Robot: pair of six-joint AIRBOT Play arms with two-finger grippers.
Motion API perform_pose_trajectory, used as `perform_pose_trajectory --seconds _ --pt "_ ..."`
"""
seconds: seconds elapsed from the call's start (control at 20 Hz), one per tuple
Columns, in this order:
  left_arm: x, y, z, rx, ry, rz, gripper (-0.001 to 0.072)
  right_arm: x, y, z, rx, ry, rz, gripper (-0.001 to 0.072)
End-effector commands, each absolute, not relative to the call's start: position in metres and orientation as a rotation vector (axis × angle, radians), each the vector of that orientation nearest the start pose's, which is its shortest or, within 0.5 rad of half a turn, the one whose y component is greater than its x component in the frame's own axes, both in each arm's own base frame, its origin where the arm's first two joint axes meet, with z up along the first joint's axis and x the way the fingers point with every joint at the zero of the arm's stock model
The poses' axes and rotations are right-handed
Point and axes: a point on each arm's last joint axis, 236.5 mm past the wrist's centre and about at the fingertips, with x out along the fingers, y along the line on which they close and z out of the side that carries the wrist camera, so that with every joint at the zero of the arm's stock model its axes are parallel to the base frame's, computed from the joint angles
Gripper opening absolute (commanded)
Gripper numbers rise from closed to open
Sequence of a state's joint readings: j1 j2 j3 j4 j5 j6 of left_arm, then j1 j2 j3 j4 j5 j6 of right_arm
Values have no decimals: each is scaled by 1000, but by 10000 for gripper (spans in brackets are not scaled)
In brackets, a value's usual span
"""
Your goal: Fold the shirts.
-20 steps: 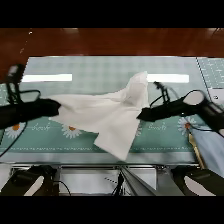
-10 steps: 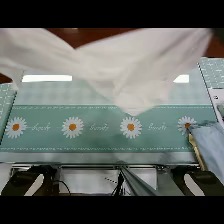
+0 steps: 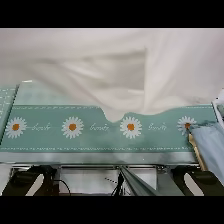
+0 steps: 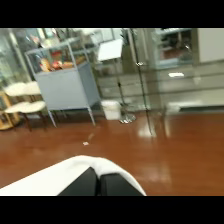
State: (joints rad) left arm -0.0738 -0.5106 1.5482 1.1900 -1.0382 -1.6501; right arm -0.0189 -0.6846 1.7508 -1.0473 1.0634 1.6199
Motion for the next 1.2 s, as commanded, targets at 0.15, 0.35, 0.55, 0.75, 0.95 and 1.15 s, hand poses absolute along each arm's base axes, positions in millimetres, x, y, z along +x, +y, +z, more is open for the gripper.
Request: perform_pose_trajectory --seconds 0.15,0.35,0.55,0.75,0.95,1.15 --pt "170 -109 348 -331 561 -416 19 237 45 405 161 409 166 26" --pt "175 -134 271 -407 829 -483 19 288 36 333 68 698 151 26" --pt "207 -134 181 -429 1010 -437 19 375 33 253 3 905 182 27" --pt "273 -130 123 -451 1031 -372 19 453 24 158 -18 1048 170 26" --pt "347 -119 57 -414 1073 -320 19 518 25 110 0 988 153 27" --pt "384 -106 -11 -362 1222 -319 19 553 26 80 28 942 145 27"
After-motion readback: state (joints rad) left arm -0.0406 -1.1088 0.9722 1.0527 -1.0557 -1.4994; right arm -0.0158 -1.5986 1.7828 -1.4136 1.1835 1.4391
